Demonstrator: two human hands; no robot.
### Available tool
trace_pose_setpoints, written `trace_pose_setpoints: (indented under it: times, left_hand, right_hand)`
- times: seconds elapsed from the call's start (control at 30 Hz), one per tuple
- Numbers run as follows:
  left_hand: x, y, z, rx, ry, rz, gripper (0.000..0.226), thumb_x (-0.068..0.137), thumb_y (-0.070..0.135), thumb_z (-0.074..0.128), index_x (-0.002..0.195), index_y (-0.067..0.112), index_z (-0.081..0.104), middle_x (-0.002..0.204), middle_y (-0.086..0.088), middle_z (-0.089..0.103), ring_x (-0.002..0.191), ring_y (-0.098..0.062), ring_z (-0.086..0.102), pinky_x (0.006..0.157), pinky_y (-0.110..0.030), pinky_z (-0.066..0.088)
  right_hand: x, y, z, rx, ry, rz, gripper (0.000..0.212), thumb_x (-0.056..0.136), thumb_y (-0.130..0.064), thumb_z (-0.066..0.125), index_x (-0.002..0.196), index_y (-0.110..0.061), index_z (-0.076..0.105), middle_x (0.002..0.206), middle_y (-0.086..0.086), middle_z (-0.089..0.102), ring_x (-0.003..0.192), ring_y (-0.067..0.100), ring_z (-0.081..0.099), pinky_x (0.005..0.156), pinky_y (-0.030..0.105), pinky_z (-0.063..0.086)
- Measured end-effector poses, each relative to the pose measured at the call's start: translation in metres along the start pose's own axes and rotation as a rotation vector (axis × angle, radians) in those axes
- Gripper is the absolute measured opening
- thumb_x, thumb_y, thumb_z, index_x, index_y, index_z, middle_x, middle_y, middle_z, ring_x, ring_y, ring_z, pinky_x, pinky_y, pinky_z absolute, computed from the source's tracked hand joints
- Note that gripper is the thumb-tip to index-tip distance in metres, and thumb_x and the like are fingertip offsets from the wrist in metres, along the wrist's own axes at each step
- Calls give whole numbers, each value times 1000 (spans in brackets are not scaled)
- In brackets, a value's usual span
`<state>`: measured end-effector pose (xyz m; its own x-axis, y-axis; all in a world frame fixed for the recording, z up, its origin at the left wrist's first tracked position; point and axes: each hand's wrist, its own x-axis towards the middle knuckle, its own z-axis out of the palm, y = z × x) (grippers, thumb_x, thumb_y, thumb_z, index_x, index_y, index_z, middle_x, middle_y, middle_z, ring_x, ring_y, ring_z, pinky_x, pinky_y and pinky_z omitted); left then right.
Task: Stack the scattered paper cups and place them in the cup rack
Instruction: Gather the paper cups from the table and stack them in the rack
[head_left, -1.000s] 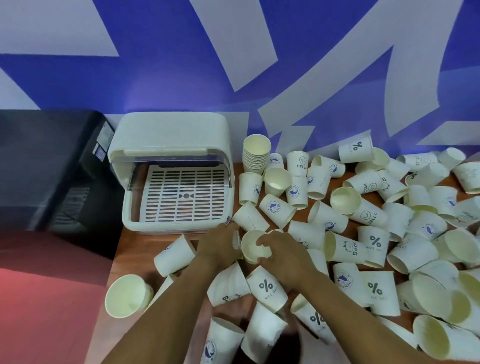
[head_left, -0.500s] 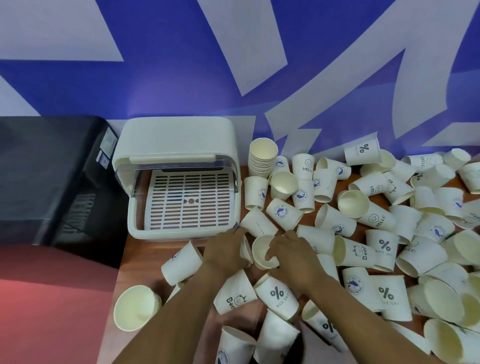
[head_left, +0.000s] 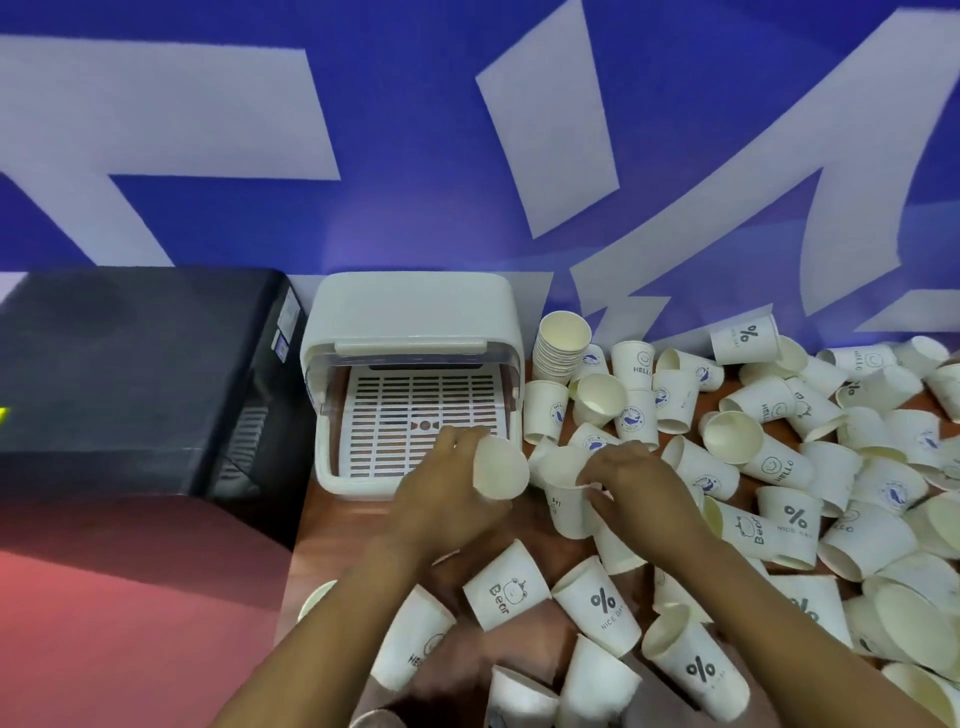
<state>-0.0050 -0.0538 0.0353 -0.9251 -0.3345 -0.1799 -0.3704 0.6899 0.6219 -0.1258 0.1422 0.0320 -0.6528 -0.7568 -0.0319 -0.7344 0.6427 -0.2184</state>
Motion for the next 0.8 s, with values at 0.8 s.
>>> trace_pose_setpoints:
  times: [0.8]
  left_hand:
    - [6, -108, -69, 66, 215, -281, 87, 67, 34, 82, 137, 21, 34, 127, -2, 35, 117, -26, 40, 93, -38, 45]
  right_hand:
    - [100, -126, 29, 133, 4, -200, 21, 89, -21, 60, 105, -21, 72, 111, -5, 66, 104, 19, 50, 86, 33, 45]
